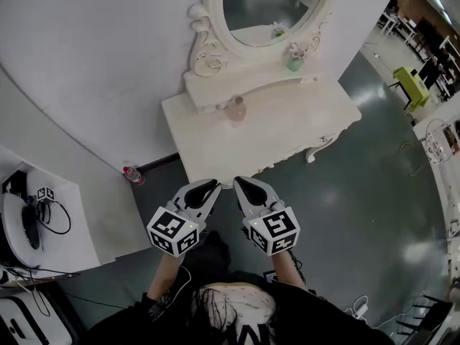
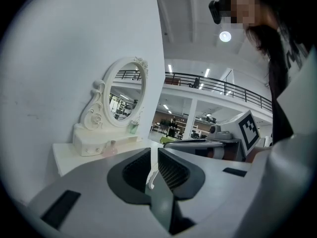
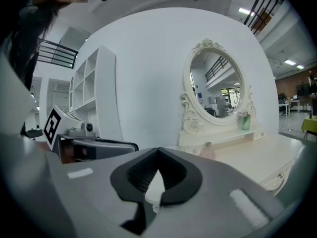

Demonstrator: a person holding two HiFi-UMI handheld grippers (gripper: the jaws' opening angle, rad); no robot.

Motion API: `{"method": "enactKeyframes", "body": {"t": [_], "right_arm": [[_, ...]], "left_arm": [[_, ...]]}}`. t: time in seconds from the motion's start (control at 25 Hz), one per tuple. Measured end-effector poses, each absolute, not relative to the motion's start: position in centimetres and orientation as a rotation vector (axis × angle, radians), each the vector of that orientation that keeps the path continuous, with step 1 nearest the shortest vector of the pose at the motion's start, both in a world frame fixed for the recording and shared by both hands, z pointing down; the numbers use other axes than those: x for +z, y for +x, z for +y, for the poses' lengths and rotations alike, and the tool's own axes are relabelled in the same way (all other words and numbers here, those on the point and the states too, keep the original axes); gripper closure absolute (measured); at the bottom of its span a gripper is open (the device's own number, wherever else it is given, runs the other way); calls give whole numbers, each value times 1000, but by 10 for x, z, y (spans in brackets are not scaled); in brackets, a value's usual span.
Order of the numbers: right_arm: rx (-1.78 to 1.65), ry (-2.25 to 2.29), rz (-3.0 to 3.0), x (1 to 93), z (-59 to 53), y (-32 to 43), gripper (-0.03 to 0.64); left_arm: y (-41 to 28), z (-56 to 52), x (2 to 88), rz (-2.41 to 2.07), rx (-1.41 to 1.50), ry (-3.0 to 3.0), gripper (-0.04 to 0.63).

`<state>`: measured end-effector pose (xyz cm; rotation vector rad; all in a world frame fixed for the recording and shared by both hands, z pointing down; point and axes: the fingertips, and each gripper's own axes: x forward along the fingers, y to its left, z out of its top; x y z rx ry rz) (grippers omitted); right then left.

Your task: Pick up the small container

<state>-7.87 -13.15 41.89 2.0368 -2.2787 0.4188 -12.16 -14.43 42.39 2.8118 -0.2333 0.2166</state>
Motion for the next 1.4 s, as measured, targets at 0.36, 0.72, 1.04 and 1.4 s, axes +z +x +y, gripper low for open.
{"method": "enactKeyframes", "body": {"t": [0.36,0.72,1.04,1.4], "right_arm": [[387,2110,-2202,418,-177,-46,609],[402,2112,-2180,422,-200,-24,609],[405,2005,-2251,432,-235,3,609],[403,1813,-2369,431,-286,55,609]], "left_arm": [[-94,-196,424,-153,214,2835,571],[-72,-219,430,-135,228,2818,571],[-47,-248,439,-241,244,2803,571],[6,-285,437,-433,235,2766,572]]}}
